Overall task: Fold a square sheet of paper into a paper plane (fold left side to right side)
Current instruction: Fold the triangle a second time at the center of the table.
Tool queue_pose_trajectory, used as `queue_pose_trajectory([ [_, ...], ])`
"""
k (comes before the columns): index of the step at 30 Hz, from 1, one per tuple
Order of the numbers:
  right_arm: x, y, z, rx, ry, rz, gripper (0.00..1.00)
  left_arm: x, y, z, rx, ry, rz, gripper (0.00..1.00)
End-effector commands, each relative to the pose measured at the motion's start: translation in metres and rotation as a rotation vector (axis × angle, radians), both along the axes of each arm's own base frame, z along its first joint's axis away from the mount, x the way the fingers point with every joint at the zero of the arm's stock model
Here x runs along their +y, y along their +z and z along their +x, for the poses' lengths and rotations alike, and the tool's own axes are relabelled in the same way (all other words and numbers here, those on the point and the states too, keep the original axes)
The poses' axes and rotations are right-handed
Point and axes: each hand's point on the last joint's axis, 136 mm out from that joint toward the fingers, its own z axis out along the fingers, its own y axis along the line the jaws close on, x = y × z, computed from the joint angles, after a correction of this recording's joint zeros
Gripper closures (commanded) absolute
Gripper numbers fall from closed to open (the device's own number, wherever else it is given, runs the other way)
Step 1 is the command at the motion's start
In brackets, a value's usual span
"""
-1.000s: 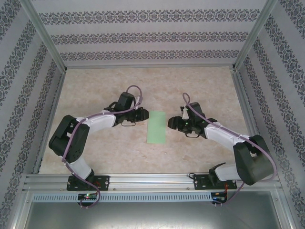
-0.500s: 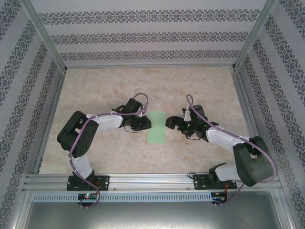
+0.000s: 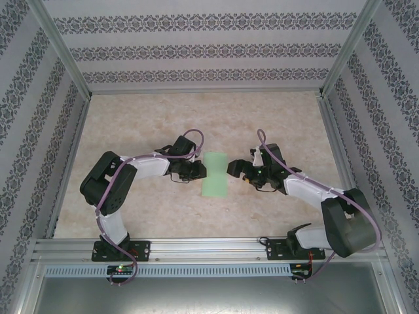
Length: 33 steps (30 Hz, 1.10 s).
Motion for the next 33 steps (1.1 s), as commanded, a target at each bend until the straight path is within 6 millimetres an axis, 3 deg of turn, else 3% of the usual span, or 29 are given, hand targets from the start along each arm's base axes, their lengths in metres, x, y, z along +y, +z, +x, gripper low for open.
queue_pose_trajectory([
  [1,0.010,0.002,-0.005,0.042,0.035,0.030,0.04,0.000,-0.008,-0.008,0.017,-0.027,0.030,0.80],
  [15,0.035,-0.013,-0.020,0.167,0.093,0.023,0.13,0.006,-0.020,-0.013,0.033,-0.040,0.119,0.80],
  [20,0.044,-0.020,-0.021,0.212,0.105,0.050,0.23,0.005,-0.021,-0.016,0.031,-0.046,0.122,0.80],
  [33,0.031,-0.027,-0.015,0.198,0.076,-0.080,0.27,0.016,-0.020,-0.021,0.012,-0.049,0.242,0.82],
])
